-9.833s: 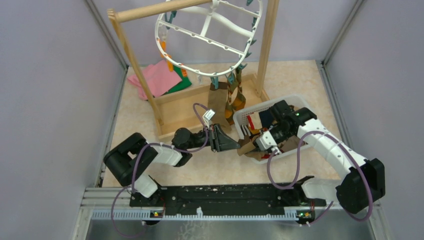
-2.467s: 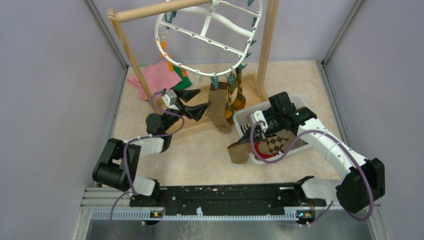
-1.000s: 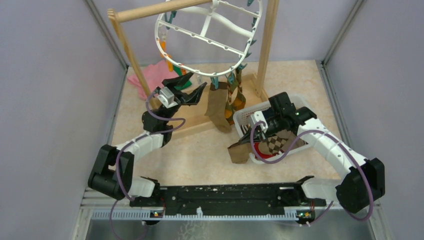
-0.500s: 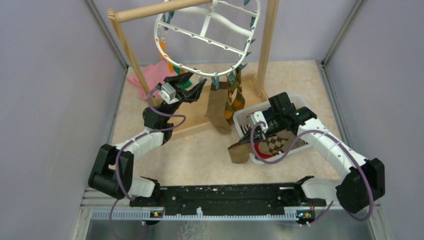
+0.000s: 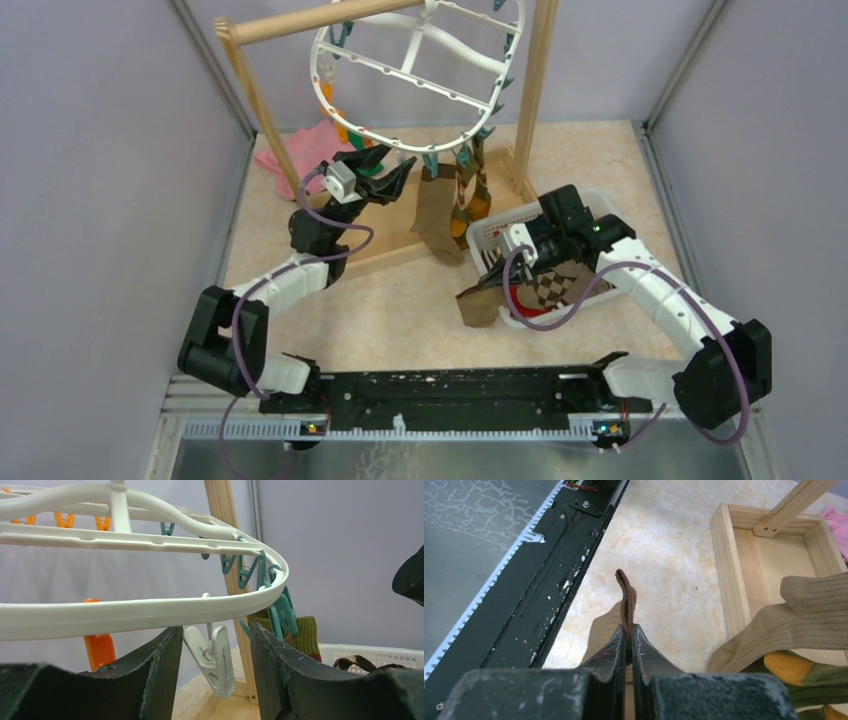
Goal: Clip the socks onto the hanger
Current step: Open the clamp at the hanger, then clamp the sock onto the hanger, then rotate the hanger at the clothesline.
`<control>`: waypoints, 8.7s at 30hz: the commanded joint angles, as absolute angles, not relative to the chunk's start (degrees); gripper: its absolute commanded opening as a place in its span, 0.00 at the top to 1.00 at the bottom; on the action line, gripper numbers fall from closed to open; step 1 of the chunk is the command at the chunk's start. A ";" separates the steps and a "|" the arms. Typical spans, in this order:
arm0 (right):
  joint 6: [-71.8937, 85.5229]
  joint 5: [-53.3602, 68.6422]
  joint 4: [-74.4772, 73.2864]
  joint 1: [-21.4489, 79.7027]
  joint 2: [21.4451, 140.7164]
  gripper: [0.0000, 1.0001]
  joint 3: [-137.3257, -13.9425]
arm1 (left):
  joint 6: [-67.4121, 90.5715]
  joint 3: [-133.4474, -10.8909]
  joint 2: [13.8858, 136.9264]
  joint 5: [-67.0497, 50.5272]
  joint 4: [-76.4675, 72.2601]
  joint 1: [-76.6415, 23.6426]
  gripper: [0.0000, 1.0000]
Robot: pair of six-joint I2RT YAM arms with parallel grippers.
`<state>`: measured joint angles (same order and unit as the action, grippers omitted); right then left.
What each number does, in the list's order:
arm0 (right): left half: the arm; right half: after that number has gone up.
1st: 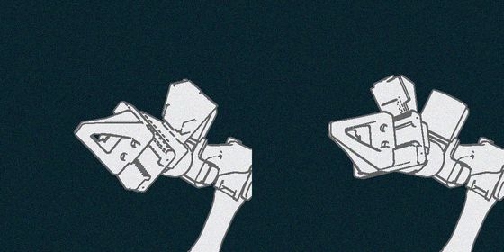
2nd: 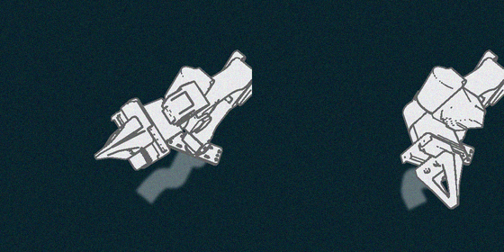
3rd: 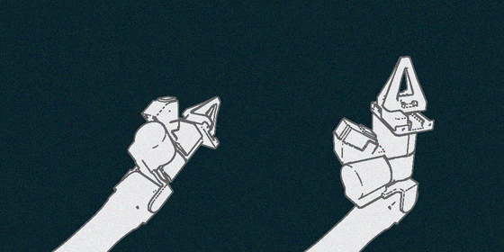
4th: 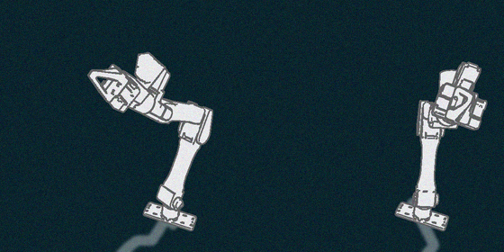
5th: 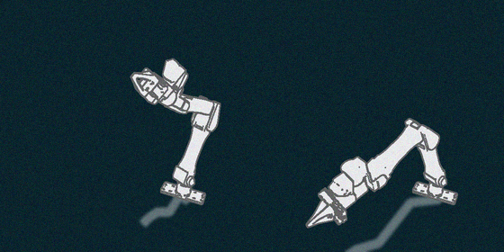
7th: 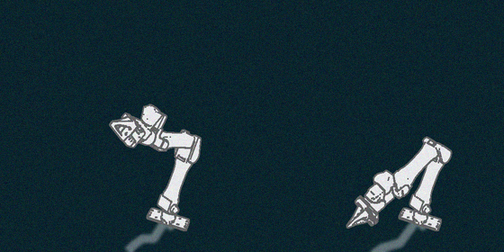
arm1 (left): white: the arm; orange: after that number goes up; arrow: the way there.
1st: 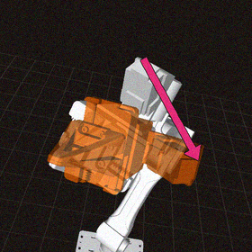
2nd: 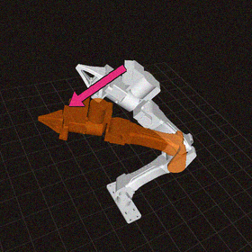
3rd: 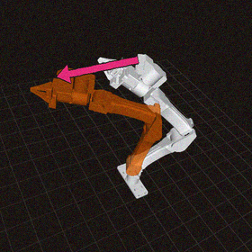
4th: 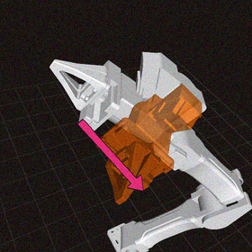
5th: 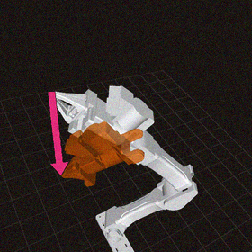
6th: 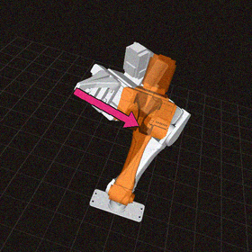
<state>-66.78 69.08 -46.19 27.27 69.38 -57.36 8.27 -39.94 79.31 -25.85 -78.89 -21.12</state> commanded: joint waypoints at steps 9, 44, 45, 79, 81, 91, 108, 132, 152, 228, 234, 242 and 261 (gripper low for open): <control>-68.54 71.28 -46.64 28.37 67.80 1.00 -58.62 | 9.59 -42.30 79.87 -26.67 -80.46 -21.43 0.48; -69.30 71.37 -47.35 28.31 67.37 1.00 -58.76 | 13.10 -43.67 79.56 -26.92 -78.09 -21.29 0.55; -69.26 71.32 -47.44 28.36 67.35 1.00 -58.80 | 13.44 -43.67 79.53 -26.88 -78.06 -21.28 0.57; -15.99 42.37 -32.18 38.03 81.60 1.00 -86.58 | 39.31 -43.42 73.41 -19.25 -64.05 -21.58 0.92; -13.06 39.26 -31.03 38.74 83.08 1.00 -88.56 | 40.86 -43.47 73.31 -18.77 -63.87 -21.55 0.93; 6.11 30.48 -17.43 39.79 85.01 1.00 -89.34 | 48.82 -43.37 73.25 -17.51 -64.23 -21.61 0.94; 16.77 20.93 -13.50 40.25 84.59 1.00 -89.31 | 51.75 -42.82 72.31 -17.49 -65.40 -21.54 0.94; 26.96 23.52 -10.64 37.91 83.80 1.00 -86.58 | 54.21 -41.76 73.16 -19.22 -68.97 -21.62 0.94; 32.36 30.15 -6.85 36.57 83.87 1.00 -86.13 | 50.66 -41.97 75.66 -20.64 -71.37 -21.62 0.94; 9.89 39.53 -15.77 31.33 75.08 0.31 -79.13 | 32.43 -28.71 57.14 -23.87 -59.51 -21.35 0.14; -12.61 51.42 -22.11 27.26 67.45 0.29 -72.94 | 26.19 -21.87 47.76 -23.73 -50.74 -21.35 0.04; -29.92 53.87 -26.53 18.06 58.22 0.23 -61.21 | 21.94 -10.27 48.91 -15.01 -54.07 -21.29 0.02; -14.17 40.65 -7.74 16.13 58.03 0.16 -48.37 | 20.33 -20.52 80.07 -20.92 -73.57 -21.22 0.05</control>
